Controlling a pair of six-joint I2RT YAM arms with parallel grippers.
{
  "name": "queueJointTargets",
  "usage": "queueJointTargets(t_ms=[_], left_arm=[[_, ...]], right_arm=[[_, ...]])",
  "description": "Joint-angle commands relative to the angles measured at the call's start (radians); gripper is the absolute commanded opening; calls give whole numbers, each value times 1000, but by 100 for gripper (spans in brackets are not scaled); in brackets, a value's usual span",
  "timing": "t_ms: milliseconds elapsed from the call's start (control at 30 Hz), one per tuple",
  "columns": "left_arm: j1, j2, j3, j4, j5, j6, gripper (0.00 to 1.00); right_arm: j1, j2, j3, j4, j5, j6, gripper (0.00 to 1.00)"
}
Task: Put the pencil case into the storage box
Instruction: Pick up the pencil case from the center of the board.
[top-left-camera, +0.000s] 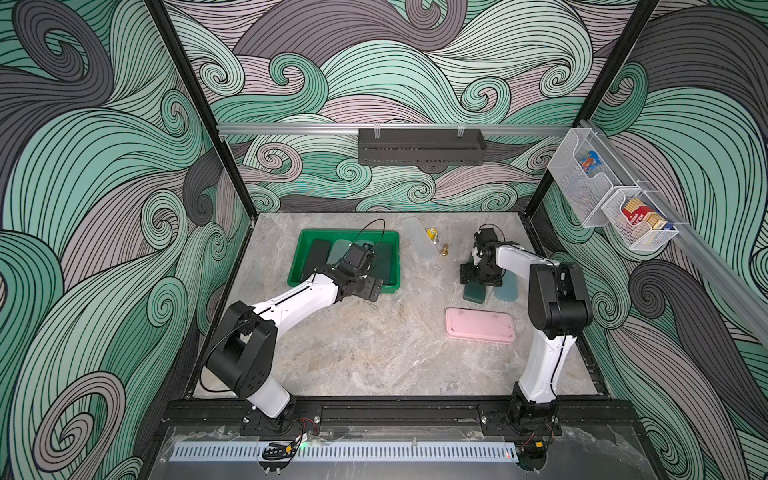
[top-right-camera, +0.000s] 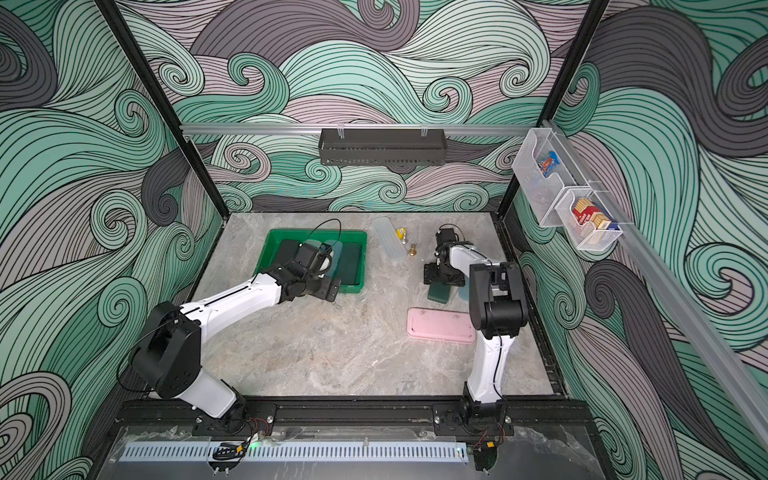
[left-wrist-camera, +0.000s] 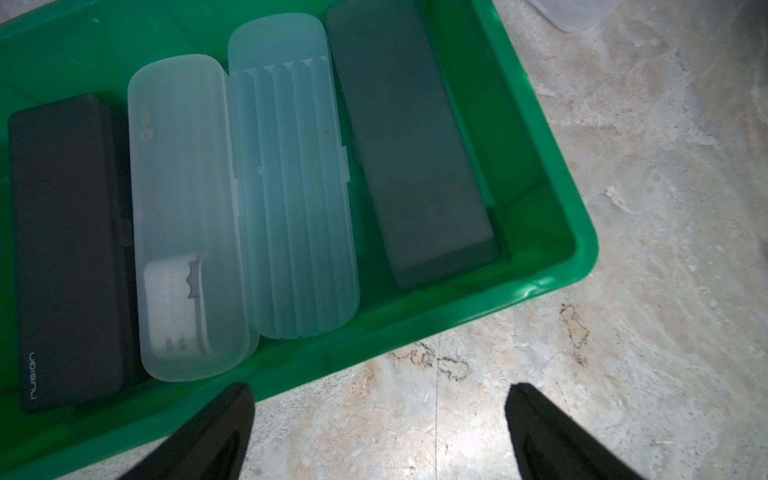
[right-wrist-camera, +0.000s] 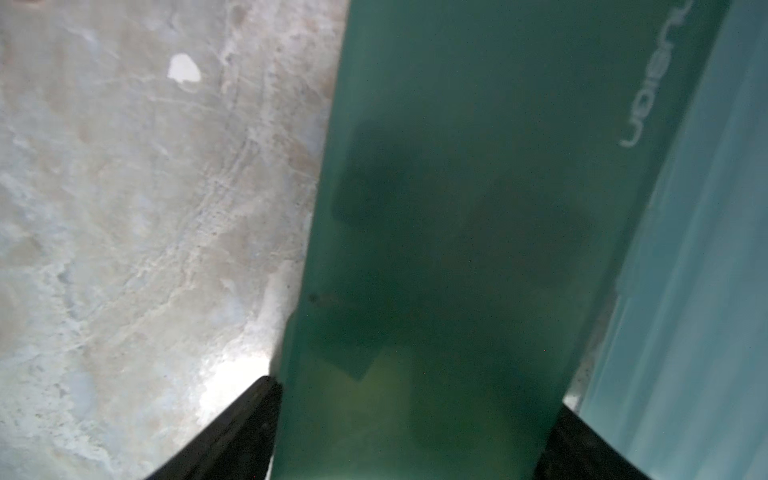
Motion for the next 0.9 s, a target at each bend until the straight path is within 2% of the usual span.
queueJointTargets(t_ms=[0,33,167,233,500,700,867], left_arm=[[-9,-27,-8,-23,-10,1,99],[-8,-27,-9,-23,-10,0,99],[-9,-28,-15,-25,-8,-2,99],[-8,-31,-19,-23,-6,-3,99],[-9,-36,-36,-23,-10,-1,99],[-4,-65,-47,-24,-33,-30,99],[34,-107,-53,-41,-39,-106,99]], right_arm=[[-2,-2,-28,-17,-21,-32,82],[-3,-14,-37,-17,-18,-35,82],[-9,-67,-76,-11,-23,-56,63],[-13,-78,-82,-12,-25,-57,58],[-20,-146,-108,-11,-72,-48,57],[-21,-291,-131,-11,-122,-18,55],[16,-419,-130,-35,-184,44,55]])
